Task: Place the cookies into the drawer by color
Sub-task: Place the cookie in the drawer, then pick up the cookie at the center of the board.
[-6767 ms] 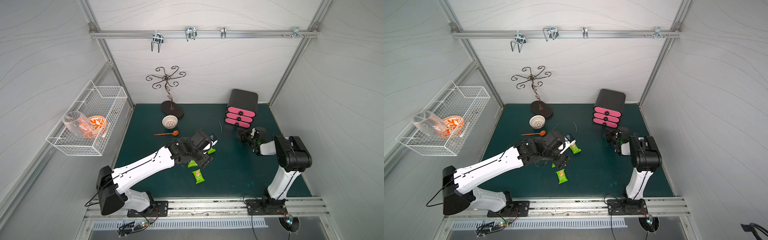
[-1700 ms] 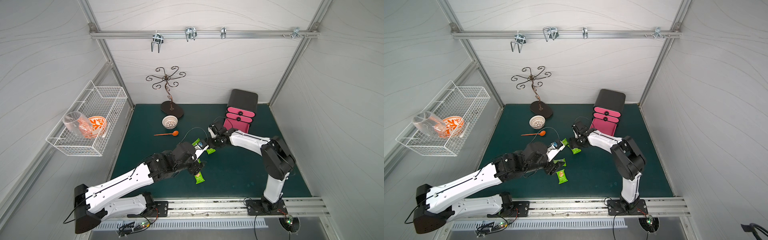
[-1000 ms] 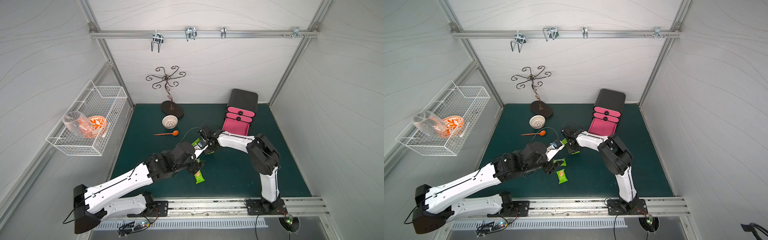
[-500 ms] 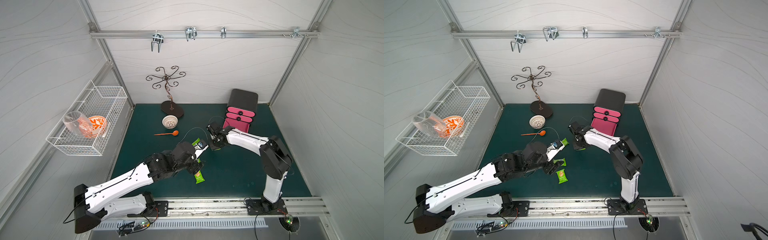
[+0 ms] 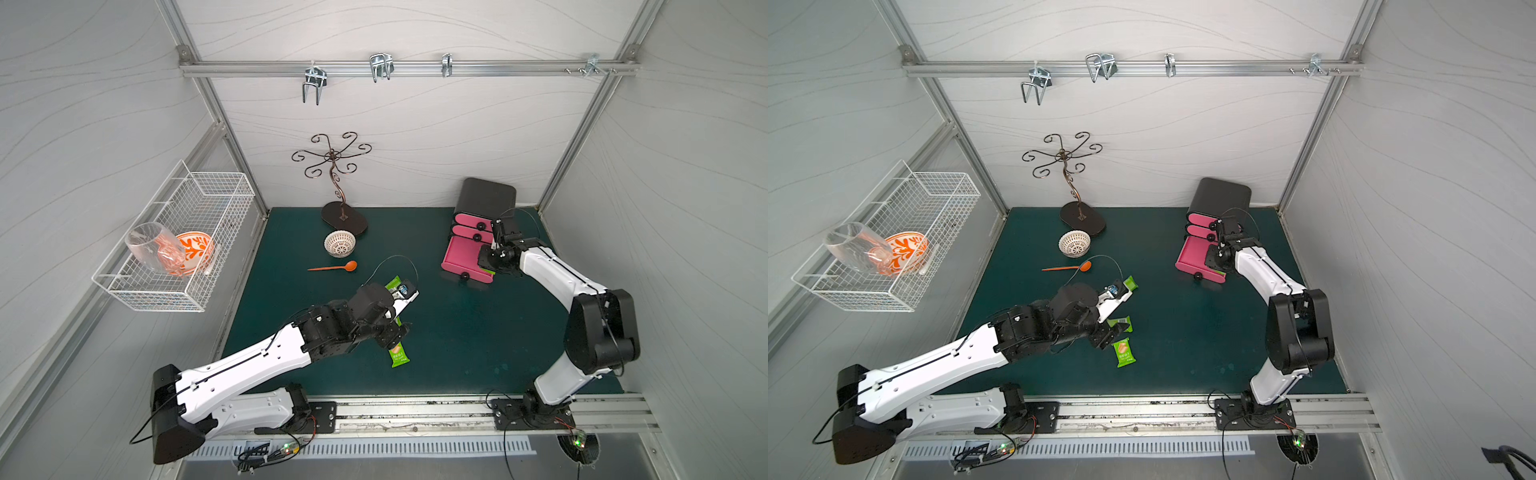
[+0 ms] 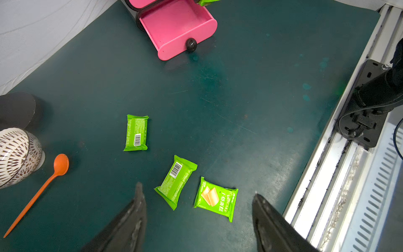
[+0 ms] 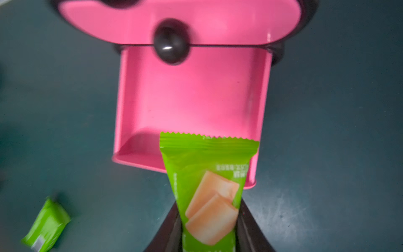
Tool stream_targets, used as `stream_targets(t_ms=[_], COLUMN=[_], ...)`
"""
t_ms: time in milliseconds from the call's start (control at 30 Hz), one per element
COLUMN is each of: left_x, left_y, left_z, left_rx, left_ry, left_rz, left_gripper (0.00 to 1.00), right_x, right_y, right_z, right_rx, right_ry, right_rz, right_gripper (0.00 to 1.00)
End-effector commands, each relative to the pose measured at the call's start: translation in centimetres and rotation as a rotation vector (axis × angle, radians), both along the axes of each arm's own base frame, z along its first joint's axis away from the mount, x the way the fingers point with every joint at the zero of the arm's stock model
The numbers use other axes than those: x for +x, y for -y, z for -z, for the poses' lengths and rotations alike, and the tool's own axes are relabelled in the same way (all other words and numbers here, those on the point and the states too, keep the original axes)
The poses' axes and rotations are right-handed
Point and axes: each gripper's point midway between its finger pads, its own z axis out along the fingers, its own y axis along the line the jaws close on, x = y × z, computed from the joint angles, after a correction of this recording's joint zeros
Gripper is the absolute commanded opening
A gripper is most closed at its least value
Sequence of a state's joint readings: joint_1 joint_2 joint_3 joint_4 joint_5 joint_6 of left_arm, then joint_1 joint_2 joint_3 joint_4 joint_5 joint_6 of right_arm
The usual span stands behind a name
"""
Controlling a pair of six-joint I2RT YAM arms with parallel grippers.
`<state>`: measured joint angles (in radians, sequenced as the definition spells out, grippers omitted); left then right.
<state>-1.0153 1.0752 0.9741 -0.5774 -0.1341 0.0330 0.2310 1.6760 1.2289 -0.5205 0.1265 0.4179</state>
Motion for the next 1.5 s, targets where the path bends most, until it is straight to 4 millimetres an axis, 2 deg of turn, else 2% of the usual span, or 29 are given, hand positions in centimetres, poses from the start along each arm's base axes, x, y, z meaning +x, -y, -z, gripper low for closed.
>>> stream_targets(t_ms=[0, 167, 300, 533, 600, 700, 833, 900, 967, 1067, 1167, 1367, 1467], left_x=[0.5, 0.6, 0.5, 1.0, 1.5, 2.8, 5.7, 7.4, 9.6, 12.6, 14.8, 16.8, 17.2], left_y=[0.9, 0.2, -0.4, -1.8, -2.0, -2.3, -2.0, -1.8, -1.6, -0.6, 0.4, 1.8, 2.1], left_z=[-2.3, -1.8, -0.9, 1.4, 1.7, 2.8, 5.2, 6.3, 7.2, 8.5, 9.6, 12.7, 14.2], left_rx=[-0.059, -0.027, 0.003, 0.099, 0.128, 0.215, 0.381, 0.422, 0.382, 0.339, 0.317, 0.16, 0.163], left_ry=[0.034, 0.032, 0.018, 0.005, 0.016, 0.036, 0.084, 0.032, -0.09, -0.13, -0.132, -0.381, -0.41], left_rz=[0.004, -0.014, -0.029, -0.072, -0.089, -0.119, -0.164, -0.233, -0.329, -0.344, -0.279, -0.225, -0.208], left_gripper=[0.78, 0.78, 0.78, 0.77, 0.77, 0.77, 0.76, 0.74, 0.72, 0.72, 0.73, 0.74, 0.75], right_x=[1.4, 3.0, 3.6, 3.8, 3.4, 2.1, -0.7, -1.9, -2.8, -3.0, -2.9, -2.7, -2.6], right_y=[-0.1, -0.1, 0.4, 0.9, 0.8, 0.5, -1.2, -1.9, -2.5, -3.6, -4.4, -5.6, -5.9], right_z=[1.1, 2.5, 3.3, 3.0, 2.4, 0.5, -3.1, -4.5, -5.7, -6.9, -7.9, -9.3, -9.7], right_rx=[0.003, -0.002, -0.028, -0.061, -0.054, -0.017, 0.112, 0.168, 0.212, 0.273, 0.303, 0.335, 0.336], right_ry=[-0.002, -0.025, -0.027, -0.025, -0.022, 0.004, 0.078, 0.11, 0.14, 0.196, 0.205, 0.221, 0.214], right_rz=[-0.001, 0.021, 0.032, 0.019, 0.014, 0.008, -0.009, -0.005, 0.004, -0.026, -0.073, -0.145, -0.173], right_gripper=[0.34, 0.34, 0.37, 0.5, 0.54, 0.54, 0.55, 0.56, 0.57, 0.61, 0.63, 0.63, 0.64])
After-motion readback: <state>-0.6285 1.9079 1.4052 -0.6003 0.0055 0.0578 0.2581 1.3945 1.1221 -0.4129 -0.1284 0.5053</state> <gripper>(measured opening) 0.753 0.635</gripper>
